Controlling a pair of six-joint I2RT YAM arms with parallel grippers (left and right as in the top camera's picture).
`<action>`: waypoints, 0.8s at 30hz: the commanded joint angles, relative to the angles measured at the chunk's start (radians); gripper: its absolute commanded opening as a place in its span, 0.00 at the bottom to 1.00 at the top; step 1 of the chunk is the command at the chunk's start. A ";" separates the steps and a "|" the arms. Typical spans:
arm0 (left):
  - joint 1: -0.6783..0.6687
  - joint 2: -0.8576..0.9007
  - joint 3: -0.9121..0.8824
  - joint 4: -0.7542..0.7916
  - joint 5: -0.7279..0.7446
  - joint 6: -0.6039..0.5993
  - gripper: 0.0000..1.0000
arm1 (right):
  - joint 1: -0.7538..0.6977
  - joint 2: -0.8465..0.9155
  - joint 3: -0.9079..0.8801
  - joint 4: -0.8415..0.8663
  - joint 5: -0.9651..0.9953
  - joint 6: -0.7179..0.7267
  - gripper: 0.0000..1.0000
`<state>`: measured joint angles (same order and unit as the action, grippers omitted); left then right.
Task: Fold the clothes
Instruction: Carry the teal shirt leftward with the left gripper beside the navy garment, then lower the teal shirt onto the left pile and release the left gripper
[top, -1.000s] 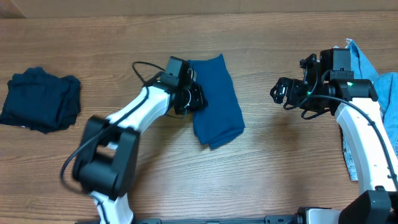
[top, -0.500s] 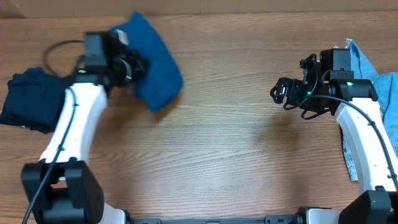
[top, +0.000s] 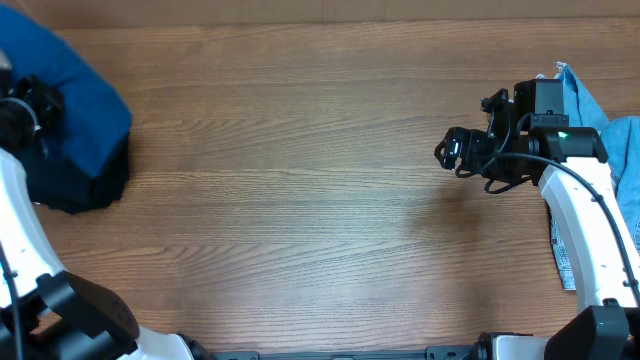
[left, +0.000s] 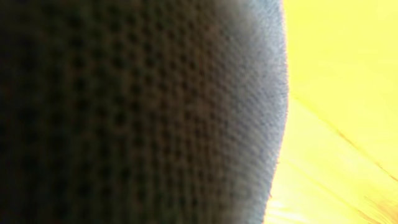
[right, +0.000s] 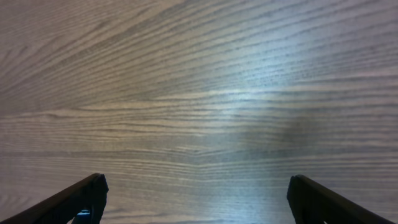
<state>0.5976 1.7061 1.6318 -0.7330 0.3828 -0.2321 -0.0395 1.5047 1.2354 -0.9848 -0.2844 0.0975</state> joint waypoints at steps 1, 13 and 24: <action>0.068 0.096 0.026 -0.023 0.002 0.015 0.04 | -0.002 -0.006 0.016 -0.018 -0.005 -0.009 0.95; 0.143 0.331 0.026 -0.057 -0.005 -0.034 0.12 | -0.002 -0.028 0.017 -0.053 -0.005 -0.021 0.95; 0.263 0.249 0.026 0.033 0.143 -0.290 0.04 | -0.002 -0.030 0.017 -0.039 -0.005 -0.024 0.95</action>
<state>0.8528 2.0125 1.6409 -0.7300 0.4778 -0.4156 -0.0395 1.5043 1.2354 -1.0313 -0.2848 0.0811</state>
